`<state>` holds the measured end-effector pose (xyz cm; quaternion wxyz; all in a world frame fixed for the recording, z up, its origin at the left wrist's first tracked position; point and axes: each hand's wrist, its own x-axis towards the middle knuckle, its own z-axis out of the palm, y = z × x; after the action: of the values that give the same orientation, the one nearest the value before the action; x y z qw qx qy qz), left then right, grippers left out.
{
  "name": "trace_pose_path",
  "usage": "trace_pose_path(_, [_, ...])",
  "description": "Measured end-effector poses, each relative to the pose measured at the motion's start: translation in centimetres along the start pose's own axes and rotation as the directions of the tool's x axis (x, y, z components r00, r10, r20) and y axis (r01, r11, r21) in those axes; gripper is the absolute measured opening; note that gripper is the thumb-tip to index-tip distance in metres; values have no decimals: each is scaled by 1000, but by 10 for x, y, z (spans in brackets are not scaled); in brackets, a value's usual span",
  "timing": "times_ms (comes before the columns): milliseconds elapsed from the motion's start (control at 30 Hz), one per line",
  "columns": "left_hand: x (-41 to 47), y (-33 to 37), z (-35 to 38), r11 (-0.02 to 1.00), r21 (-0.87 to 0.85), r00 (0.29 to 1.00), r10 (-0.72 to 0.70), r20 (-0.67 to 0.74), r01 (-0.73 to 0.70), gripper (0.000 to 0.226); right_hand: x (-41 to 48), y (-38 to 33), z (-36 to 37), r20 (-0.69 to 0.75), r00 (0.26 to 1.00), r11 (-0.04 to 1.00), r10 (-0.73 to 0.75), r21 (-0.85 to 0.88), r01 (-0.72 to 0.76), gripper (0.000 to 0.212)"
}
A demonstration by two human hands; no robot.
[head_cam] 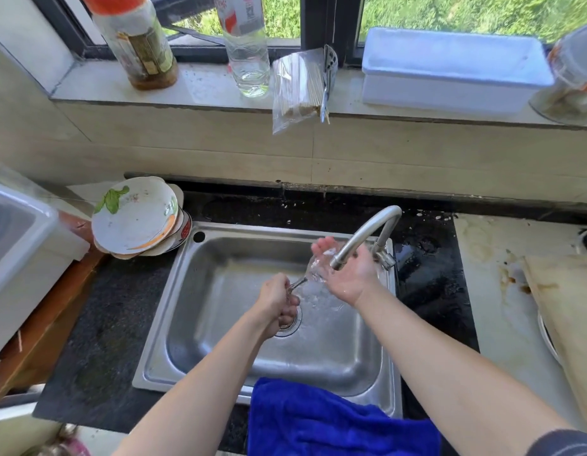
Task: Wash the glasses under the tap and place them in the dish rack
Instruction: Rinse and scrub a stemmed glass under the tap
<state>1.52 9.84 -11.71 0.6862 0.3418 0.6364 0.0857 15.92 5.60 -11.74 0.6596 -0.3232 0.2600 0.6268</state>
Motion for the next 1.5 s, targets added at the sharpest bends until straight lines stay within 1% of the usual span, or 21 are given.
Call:
trace_pose_path(67, [1, -1, 6, 991, 74, 990, 120, -68, -115, 12, 2, 12, 1, -31, 999, 1000, 24, -19, -25, 45])
trace_pose_path(100, [2, -3, 7, 958, 166, 960, 253, -117, -233, 12, 2, 14, 3, -63, 998, 1000, 11, -10, -11, 46])
trace_pose_path(167, [-1, -7, 8, 796, 417, 841, 527, -119, -440, 11, 4, 7, 7, -121, 992, 997, -36, 58, 44, 54])
trace_pose_path(233, [-7, -15, 12, 596, 592, 738, 675, -3, -542, 10, 2, 3, 13, -197, 976, 986, -95, 120, 120, 58])
trace_pose_path(333, [-11, -22, 13, 442, 673, 654, 752, 82, -593, 14, 3, 16, 20, -323, 929, 964, -183, 125, 234, 58])
trace_pose_path(467, [-15, -26, 11, 475, 652, 682, 726, 89, -591, 16, 13, 16, 15, -420, 804, 908, -420, -191, 374, 45])
trace_pose_path(533, [-15, -20, 11, 602, 597, 766, 643, 31, -530, 14, 14, 20, 7, -209, 715, 687, -668, -542, 484, 30])
trace_pose_path(567, [-11, -15, 10, 684, 549, 816, 578, -7, -480, 13, 12, 25, 1, -9, 680, 473, -733, -726, 499, 30])
trace_pose_path(600, [-7, -9, 7, 758, 485, 856, 516, -35, -437, 12, 6, 29, -6, 193, 664, 239, -722, -832, 501, 46])
trace_pose_path(667, [0, 3, -3, 858, 376, 921, 388, -29, -349, 11, 0, 27, -22, 434, 671, -105, -602, -875, 472, 76])
trace_pose_path(733, [0, 10, -12, 883, 383, 961, 267, 65, -271, 10, -4, 13, -28, 478, 729, -295, -490, -878, 377, 74])
trace_pose_path(767, [-1, 13, -16, 881, 402, 968, 218, 122, -249, 11, -8, 4, -26, 433, 787, -283, -440, -898, 336, 67])
trace_pose_path(833, [0, 16, -21, 901, 378, 966, 136, 222, -214, 14, -15, -11, -17, 283, 917, -47, -282, -959, 281, 45])
trace_pose_path(900, [7, 15, -22, 949, 263, 959, 106, 262, -176, 11, -22, -18, -10, 197, 974, 188, -115, -958, 216, 21])
trace_pose_path(933, [12, 13, -20, 970, 181, 962, 114, 248, -161, 9, -28, -19, -9, 197, 976, 199, -89, -957, 211, 17])
trace_pose_path(1033, [24, 5, -2, 988, -91, 978, 135, 158, -122, 15, -37, -22, -15, 298, 936, 91, -185, -944, 319, 25])
trace_pose_path(1100, [26, -3, 17, 974, -211, 976, 125, 179, -86, 12, -39, -25, -25, 374, 889, -41, -265, -925, 377, 36])
trace_pose_path(1233, [29, -8, 50, 929, -369, 973, 61, 224, 27, 36, -51, -29, -43, 510, 791, -327, -338, -852, 409, 56])
trace_pose_path(1367, [34, -4, 74, 874, -481, 993, -13, 114, 67, 23, -61, -30, -53, 588, 709, -386, -390, -803, 454, 61])
trace_pose_path(1433, [32, -4, 85, 881, -466, 992, -31, 124, 86, 19, -61, -29, -57, 605, 648, -415, -463, -793, 445, 59])
trace_pose_path(1500, [34, -2, 87, 903, -422, 994, -37, 98, 76, 18, -62, -27, -60, 621, 646, -442, -444, -779, 445, 60])
